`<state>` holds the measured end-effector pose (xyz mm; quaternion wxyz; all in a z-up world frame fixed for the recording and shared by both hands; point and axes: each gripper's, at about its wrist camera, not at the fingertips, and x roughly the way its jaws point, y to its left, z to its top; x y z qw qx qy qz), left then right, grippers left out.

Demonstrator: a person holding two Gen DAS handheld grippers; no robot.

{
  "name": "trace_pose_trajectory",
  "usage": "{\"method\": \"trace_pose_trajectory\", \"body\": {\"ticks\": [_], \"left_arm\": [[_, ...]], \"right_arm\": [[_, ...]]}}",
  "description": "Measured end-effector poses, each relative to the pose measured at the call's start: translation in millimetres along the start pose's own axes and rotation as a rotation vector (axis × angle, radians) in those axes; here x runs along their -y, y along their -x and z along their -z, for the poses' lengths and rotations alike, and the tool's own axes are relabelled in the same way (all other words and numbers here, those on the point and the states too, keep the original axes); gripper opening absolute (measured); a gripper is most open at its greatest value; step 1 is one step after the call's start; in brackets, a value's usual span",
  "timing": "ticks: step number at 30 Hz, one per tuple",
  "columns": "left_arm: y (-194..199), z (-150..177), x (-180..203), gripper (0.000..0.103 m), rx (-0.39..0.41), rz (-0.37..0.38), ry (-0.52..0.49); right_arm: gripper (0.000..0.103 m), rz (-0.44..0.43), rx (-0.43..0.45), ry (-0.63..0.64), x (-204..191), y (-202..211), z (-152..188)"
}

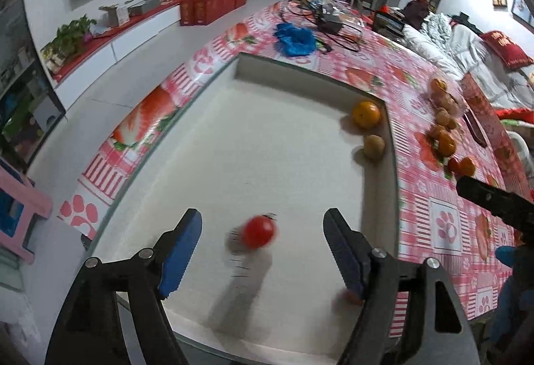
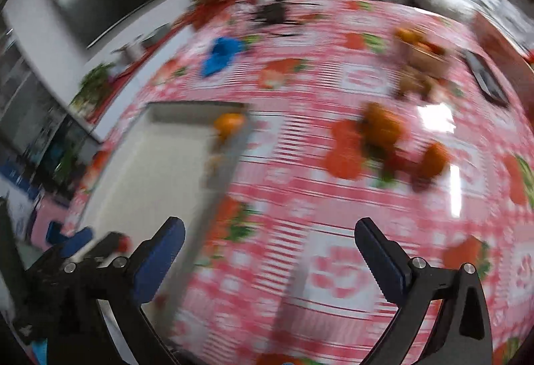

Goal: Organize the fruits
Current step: 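Carry both red tomatoes into the white tray and open both grippers there, then withdraw both open grippers from the tray back over the table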

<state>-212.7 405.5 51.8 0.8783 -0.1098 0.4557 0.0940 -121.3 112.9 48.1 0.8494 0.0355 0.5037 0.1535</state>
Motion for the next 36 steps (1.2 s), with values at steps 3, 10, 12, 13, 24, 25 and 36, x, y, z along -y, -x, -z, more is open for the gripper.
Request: {"method": "trace_pose_trajectory", "body": {"ticks": [3, 10, 12, 13, 24, 25, 36], "left_arm": [[1.4, -0.5, 18.7, 0.079, 0.000, 0.005, -0.040], [1.3, -2.6, 70.2, 0.079, -0.005, 0.028, -0.136], [1.4, -3.1, 82.7, 0.079, -0.003, 0.035, -0.161], [1.0, -2.4, 88.3, 0.079, -0.002, 0.039, -0.174], [-15.7, 15.7, 149.9, 0.080, -0.068, 0.202, -0.335], [-22.7, 16.6, 151.1, 0.080, -0.092, 0.207, -0.324], [-45.8, 13.8, 140.8, 0.080, -0.093, 0.112, -0.325]], "right_arm": [[0.102, 0.078, -0.007, -0.078, 41.1, 2.8, 8.1], [0.102, 0.182, -0.035, -0.234, 124.2, 9.5, 31.9], [0.102, 0.216, -0.031, -0.252, 141.0, 12.2, 37.7], [0.102, 0.237, -0.024, -0.257, 146.9, 14.4, 40.4], [0.102, 0.381, 0.048, -0.168, 168.9, 19.2, 55.7], [0.102, 0.380, 0.056, -0.163, 170.0, 18.4, 56.0], [0.103, 0.368, 0.133, -0.115, 169.1, 19.6, 61.8]]}}
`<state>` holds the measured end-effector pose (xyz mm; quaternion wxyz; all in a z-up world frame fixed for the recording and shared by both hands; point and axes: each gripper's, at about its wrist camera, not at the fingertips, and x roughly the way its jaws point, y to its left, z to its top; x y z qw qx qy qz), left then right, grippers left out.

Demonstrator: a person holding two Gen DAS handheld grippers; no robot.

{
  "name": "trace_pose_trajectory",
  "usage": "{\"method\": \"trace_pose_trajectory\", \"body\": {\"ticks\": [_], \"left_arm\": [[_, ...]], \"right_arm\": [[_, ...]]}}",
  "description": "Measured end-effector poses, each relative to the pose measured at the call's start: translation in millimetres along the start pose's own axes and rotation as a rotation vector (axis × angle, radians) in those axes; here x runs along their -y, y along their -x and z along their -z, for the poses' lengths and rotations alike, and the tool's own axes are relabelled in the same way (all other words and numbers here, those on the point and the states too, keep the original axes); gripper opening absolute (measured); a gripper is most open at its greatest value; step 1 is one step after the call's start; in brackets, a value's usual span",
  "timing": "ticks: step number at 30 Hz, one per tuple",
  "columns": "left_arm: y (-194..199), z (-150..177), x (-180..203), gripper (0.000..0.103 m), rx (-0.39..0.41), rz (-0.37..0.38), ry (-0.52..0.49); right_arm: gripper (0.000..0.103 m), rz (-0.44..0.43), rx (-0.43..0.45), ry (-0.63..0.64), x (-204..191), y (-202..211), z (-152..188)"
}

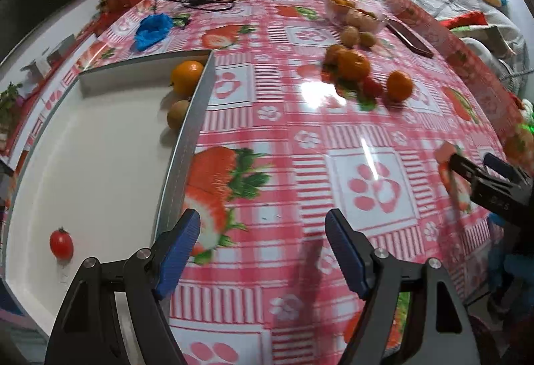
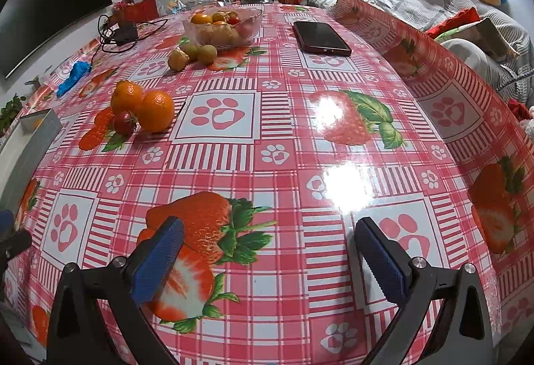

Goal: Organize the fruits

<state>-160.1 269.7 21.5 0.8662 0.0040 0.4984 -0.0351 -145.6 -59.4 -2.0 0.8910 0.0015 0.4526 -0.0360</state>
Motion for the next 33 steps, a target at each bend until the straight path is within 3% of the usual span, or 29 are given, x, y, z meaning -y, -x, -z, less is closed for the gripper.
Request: {"method": "trace_pose_trajectory", "body": {"ticks": [4, 7, 10, 12, 17, 27, 33], "left_arm": [[1.6, -1.8, 2.0, 0.080, -0.003, 0.011, 0.038], [1.8, 1.7, 28.8, 0.080, 0.006, 0.010, -0.034], [-4.1, 9.5, 67.7, 0.081, 0.017, -0.030, -0.170], [-3.5, 11.4, 79.8, 0.085, 0.052, -0.036, -0.191], [-12.4, 10.8, 75.0, 0.103, 0.042, -0.007, -0.098], [-9.8, 27.1, 70.8, 0.103, 0.148, 0.012, -0.063], [-9.9, 26.5, 70.3, 0.103, 0.156, 0.014, -0.061]], "right_arm": [[0.103, 0.000, 0.001, 0.000, 0.0, 0.2, 0.1], [0.103, 0.000, 0.000, 0.000, 0.0, 0.3, 0.2], [0.103, 0.000, 0.000, 0.000, 0.1, 0.4, 0.3], [0.103, 0.000, 0.000, 0.000, 0.0, 0.3, 0.2], [0.103, 0.000, 0.001, -0.001, 0.0, 0.4, 0.4], [0.103, -0.001, 0.001, 0.000, -0.1, 0.2, 0.3], [0.103, -0.001, 0.001, -0.001, -0.1, 0.3, 0.3]]}}
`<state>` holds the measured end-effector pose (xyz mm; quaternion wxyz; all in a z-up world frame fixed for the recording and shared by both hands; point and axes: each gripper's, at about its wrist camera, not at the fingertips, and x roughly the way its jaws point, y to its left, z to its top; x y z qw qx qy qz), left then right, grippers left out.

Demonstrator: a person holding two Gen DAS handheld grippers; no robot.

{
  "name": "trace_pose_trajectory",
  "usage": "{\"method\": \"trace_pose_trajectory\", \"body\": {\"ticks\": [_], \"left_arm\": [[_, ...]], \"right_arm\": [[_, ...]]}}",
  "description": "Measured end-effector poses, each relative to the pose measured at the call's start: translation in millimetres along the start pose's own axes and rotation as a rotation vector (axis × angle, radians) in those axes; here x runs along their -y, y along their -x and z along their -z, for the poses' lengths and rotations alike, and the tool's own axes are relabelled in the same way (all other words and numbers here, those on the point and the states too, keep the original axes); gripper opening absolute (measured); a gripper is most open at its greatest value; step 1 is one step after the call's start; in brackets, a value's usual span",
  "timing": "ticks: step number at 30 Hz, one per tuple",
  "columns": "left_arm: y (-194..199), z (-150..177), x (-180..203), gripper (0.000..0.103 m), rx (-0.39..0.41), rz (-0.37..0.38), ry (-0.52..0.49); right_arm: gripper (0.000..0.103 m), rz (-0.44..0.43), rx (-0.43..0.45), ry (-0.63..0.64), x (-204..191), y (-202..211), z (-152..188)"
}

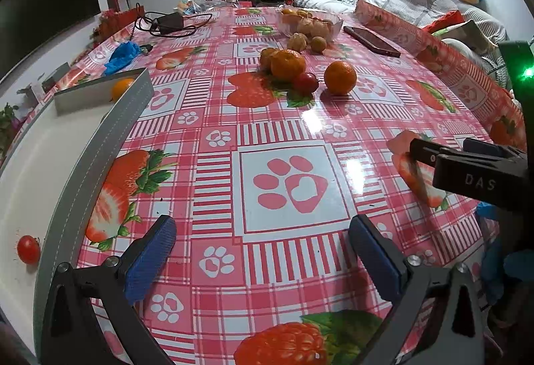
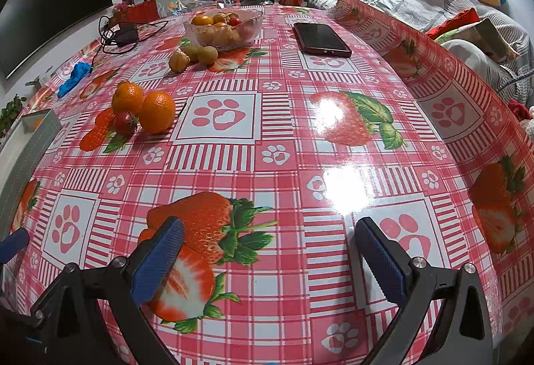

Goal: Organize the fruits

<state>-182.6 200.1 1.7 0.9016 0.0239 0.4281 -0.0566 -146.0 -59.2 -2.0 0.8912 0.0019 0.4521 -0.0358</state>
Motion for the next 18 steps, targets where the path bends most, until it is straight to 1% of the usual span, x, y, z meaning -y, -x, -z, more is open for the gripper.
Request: {"method": "trace_pose_trajectory", "body": {"ticks": [18], "left_arm": [[0.8, 0.3, -0.7, 0.103, 0.003, -0.003, 0.005]], "right_arm": [[0.103, 0.000, 0.000, 0.000, 0.2, 0.4, 0.1]]}}
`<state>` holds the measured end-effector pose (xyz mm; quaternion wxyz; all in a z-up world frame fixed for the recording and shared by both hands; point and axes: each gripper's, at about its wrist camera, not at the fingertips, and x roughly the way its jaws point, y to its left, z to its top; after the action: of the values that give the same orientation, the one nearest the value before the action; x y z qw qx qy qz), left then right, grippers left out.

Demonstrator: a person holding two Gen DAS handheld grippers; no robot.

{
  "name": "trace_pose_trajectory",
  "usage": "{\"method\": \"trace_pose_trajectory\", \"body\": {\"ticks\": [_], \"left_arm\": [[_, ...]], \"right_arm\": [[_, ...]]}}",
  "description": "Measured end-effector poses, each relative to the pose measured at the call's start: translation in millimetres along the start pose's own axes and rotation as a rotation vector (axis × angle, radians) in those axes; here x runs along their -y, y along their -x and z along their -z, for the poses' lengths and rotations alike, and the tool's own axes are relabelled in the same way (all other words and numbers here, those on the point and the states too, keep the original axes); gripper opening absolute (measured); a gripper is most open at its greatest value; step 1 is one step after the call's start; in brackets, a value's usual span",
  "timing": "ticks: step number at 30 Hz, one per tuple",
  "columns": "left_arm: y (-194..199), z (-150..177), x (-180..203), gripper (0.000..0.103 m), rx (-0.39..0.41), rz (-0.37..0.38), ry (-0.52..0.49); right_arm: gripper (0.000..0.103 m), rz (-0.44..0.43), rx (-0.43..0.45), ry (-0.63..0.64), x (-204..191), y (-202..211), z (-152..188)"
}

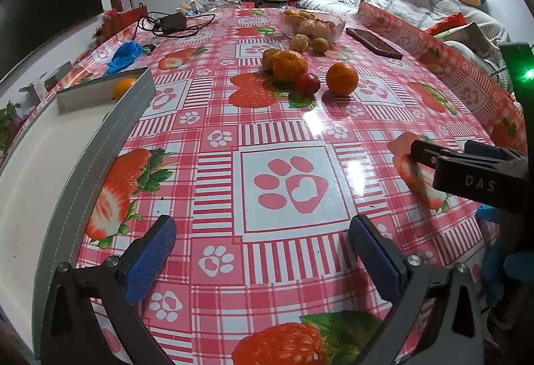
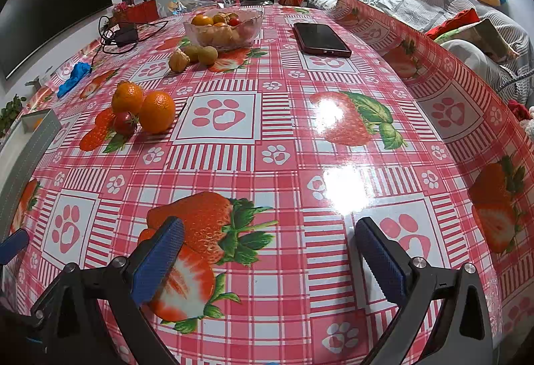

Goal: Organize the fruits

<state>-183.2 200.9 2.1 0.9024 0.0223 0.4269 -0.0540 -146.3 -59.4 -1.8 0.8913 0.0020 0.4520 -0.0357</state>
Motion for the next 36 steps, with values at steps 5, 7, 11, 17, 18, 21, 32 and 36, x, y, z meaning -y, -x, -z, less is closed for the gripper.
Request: {"method": "trace_pose_trajectory", "body": {"ticks": [5, 7, 11, 17, 18, 21, 32, 36], "left_arm": [[0.2, 0.6, -0.5, 0.103, 0.004, -0.001, 0.003], [0.1, 0.6, -0.5, 0.103, 0.004, -0.001, 0.004], [0.0, 0.6, -0.4, 0.103, 0.004, -0.001, 0.003], [-0.2, 0.3, -0.7, 0.103, 0.002, -0.001, 0.003], [-0.3, 0.4, -0.5, 0.103, 0.003, -0.001, 0.003], [-0.3, 0.4, -0.6, 0.103, 0.002, -0.001, 0.003], [-1.2, 1.0, 0.1, 0.103, -0.003, 0.000, 0.002], [-1.9, 1.7, -0.1, 0.103, -0.007, 0.001, 0.001]], "right_arm": [[0.103, 0.000, 0.000, 0.000, -0.1, 0.0, 0.0], [0.103, 0.000, 0.000, 0.000, -0.1, 0.0, 0.0], [0.103, 0.000, 0.000, 0.000, -0.1, 0.1, 0.0], [0.103, 0.000, 0.000, 0.000, -0.1, 0.1, 0.0], [0.103, 0.000, 0.000, 0.000, 0.2, 0.4, 0.3], [0.103, 0.000, 0.000, 0.000, 0.0, 0.2, 0.0], [0.103, 0.000, 0.000, 0.000, 0.0, 0.1, 0.1], [0.103, 0.000, 0.000, 0.000, 0.2, 0.4, 0.4]]}}
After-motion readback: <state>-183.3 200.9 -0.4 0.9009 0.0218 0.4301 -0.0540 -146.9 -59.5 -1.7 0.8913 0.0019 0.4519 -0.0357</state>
